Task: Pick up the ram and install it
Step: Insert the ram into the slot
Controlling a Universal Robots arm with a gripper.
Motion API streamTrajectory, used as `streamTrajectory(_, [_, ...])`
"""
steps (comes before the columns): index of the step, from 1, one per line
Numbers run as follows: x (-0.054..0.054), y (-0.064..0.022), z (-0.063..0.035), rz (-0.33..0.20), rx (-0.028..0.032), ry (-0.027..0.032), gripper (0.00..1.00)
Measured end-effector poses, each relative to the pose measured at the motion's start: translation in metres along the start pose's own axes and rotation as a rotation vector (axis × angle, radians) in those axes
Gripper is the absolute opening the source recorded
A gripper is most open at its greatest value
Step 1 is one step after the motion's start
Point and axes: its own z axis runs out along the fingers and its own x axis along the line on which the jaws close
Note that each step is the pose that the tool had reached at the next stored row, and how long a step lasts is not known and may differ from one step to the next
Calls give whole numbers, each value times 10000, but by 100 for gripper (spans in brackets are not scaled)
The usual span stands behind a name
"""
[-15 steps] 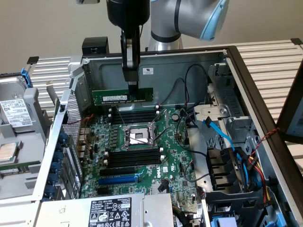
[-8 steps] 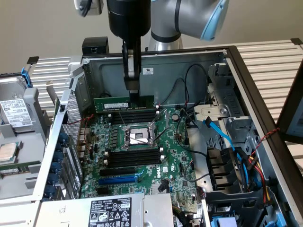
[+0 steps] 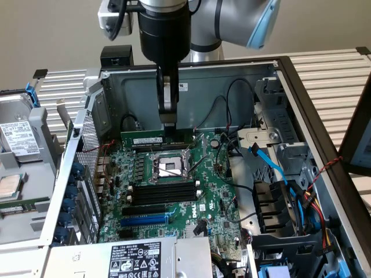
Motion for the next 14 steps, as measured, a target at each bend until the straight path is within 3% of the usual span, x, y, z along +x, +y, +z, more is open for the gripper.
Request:
streamTrajectory(4, [14, -51, 71, 24, 0, -7, 12])
streamTrajectory(14, [24, -79, 253, 158, 0, -14, 12])
